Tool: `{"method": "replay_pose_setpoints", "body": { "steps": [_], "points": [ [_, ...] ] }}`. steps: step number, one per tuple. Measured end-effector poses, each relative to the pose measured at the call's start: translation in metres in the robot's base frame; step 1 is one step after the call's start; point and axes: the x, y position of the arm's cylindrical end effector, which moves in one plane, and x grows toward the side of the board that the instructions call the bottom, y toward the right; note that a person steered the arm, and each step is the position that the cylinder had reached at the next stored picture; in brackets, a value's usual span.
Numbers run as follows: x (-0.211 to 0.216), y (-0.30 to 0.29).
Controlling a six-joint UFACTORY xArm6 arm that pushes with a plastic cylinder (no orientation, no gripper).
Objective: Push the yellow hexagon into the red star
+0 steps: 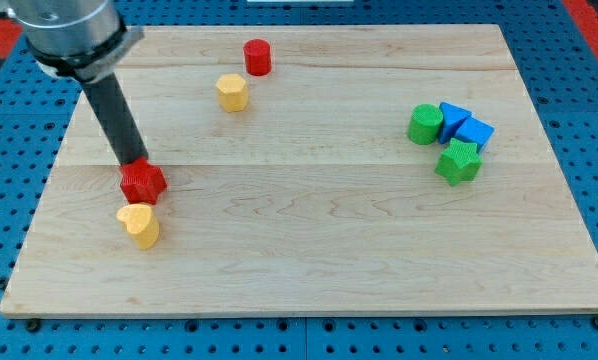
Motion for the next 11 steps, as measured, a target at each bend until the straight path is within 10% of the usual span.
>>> {"method": "replay_pose_setpoints", "body": {
  "steps": [2, 4, 11],
  "points": [
    [-0.002, 0.029],
    [-0.109, 0.157],
    [-0.136, 0.017]
  ]
}}
